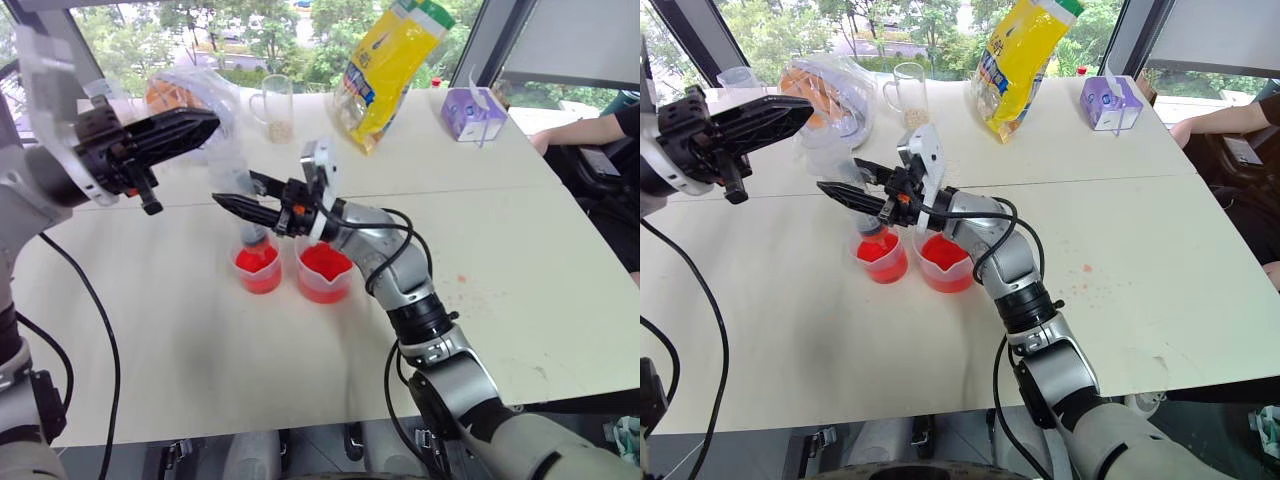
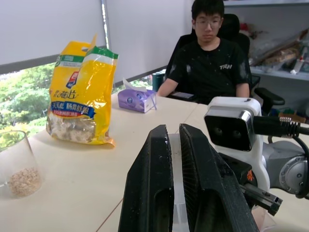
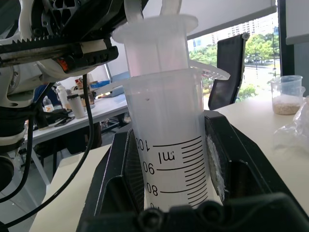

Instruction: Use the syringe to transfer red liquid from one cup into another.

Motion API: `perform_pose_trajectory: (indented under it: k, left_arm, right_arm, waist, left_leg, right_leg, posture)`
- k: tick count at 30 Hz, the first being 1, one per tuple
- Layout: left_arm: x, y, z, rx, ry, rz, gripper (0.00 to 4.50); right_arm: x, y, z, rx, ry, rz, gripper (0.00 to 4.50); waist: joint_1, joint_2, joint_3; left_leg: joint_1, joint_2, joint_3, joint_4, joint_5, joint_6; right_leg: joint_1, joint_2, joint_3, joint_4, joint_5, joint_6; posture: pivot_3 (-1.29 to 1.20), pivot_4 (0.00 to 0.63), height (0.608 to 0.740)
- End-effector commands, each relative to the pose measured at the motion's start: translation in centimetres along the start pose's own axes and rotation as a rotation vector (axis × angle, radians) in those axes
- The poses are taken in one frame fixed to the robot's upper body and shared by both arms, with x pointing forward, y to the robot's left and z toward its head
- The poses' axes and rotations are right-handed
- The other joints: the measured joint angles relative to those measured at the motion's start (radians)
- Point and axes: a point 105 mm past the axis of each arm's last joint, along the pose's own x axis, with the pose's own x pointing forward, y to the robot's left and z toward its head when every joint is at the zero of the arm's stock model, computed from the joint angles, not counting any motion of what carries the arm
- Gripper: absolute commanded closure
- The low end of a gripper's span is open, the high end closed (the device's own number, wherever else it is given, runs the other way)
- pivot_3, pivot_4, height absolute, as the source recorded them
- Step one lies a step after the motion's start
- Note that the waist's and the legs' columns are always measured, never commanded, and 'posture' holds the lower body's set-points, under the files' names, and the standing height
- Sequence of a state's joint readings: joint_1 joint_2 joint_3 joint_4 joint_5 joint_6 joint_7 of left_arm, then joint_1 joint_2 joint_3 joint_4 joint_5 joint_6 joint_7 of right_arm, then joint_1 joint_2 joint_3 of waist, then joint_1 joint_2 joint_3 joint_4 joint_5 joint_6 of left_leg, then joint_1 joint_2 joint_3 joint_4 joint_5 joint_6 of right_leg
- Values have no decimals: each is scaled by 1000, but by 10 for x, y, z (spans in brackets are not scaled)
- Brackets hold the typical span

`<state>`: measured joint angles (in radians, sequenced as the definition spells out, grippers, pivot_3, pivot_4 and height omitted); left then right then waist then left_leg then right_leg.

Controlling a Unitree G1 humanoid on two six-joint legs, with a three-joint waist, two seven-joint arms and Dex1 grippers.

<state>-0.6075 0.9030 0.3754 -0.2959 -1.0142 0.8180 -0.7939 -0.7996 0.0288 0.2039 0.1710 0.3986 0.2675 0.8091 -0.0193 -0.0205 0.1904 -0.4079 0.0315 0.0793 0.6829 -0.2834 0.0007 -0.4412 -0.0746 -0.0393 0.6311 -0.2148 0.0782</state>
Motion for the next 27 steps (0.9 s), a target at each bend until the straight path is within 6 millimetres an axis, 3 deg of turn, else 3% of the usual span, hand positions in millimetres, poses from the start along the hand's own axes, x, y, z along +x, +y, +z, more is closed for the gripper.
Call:
perform_pose_trajectory:
  k: [1, 9, 18, 22, 27]
  left_arm:
    - [8, -18, -18, -29, 87, -96, 4471]
    - [7, -20, -24, -34, 110, -103, 4471]
    - [9, -11, -15, -30, 75, -72, 4471]
    - [9, -8, -4, -56, 20, -68, 2824]
    - [7, -2, 5, -33, -4, -41, 270]
  right_arm:
    - [10, 8, 63, -107, -197, 34, 3130]
    - [11, 10, 72, -100, -216, 39, 3130]
    - [12, 17, 58, -43, -177, 58, 3130]
    - [12, 19, 51, -11, -163, 57, 3130]
    - [12, 20, 46, 8, -150, 53, 3130]
  waist:
    - [1, 0, 0]
    - [0, 0, 0]
    - [0, 0, 0]
    - [1, 0, 0]
    - [-1, 0, 0]
  left_leg:
    - [0, 0, 0, 0, 0, 0]
    - [0, 0, 0, 0, 0, 0]
    - [0, 0, 0, 0, 0, 0]
    - [0, 0, 0, 0, 0, 0]
    - [0, 0, 0, 0, 0, 0]
  right_leg:
    - [0, 0, 0, 0, 0, 0]
    - [0, 0, 0, 0, 0, 0]
    - [0, 0, 0, 0, 0, 0]
    - [0, 0, 0, 0, 0, 0]
    - [0, 0, 0, 0, 0, 0]
  posture:
    - [0, 150, 740]
    - [0, 150, 740]
    - [0, 150, 740]
    - [0, 150, 740]
    - [0, 150, 740]
